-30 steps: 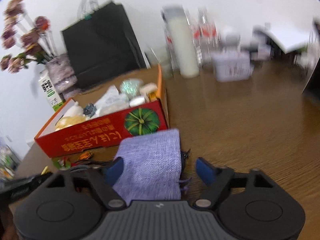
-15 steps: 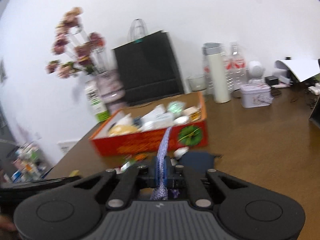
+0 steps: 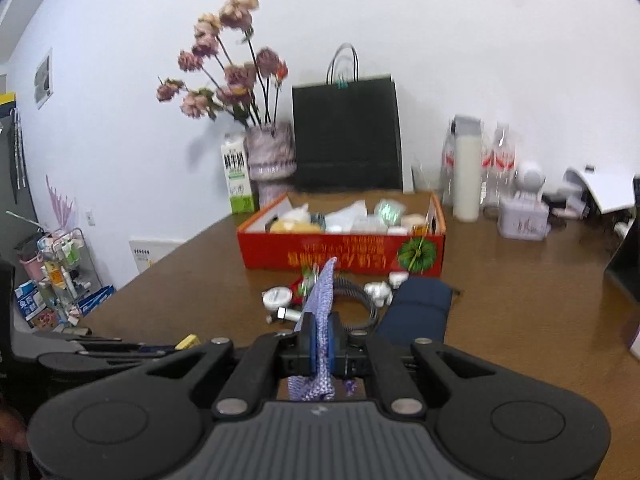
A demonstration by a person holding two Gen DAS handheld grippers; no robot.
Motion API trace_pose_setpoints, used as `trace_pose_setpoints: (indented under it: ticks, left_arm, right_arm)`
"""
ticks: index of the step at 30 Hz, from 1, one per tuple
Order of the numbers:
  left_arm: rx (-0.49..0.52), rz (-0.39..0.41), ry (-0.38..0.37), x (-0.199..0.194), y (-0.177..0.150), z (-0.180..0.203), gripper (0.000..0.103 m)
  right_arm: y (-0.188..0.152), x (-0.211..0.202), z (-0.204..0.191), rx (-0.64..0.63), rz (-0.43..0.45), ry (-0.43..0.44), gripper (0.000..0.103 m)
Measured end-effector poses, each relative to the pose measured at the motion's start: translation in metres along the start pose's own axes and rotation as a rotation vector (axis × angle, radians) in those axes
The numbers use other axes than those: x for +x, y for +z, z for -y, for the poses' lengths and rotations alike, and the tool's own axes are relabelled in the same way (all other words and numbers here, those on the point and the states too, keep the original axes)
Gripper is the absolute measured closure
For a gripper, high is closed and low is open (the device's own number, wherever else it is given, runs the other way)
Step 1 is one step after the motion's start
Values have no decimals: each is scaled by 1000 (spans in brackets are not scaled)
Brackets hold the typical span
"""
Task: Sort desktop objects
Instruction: 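Carry the purple cloth into the box with the right gripper while the left carries a yellow plug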
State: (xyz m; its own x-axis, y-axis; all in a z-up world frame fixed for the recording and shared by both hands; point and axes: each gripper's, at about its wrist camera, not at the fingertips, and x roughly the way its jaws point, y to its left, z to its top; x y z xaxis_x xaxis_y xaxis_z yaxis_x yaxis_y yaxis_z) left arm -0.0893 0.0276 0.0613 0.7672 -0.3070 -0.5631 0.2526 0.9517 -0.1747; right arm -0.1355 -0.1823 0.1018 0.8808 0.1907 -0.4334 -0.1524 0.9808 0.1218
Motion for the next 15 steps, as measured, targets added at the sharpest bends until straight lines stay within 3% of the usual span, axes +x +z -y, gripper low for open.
trace_pose_setpoints:
  ticks: [5, 8, 15]
  left_arm:
    - [21, 65, 4, 4, 37, -3, 91]
    - [63, 90, 35, 20, 75, -2, 91]
    - [43, 120, 14, 81, 183, -16, 91]
  right_arm:
    - [30, 3, 7, -29, 57, -20, 99]
    - [60, 17, 11, -47, 114, -32, 99]
    - [150, 88, 26, -70, 210, -36, 99]
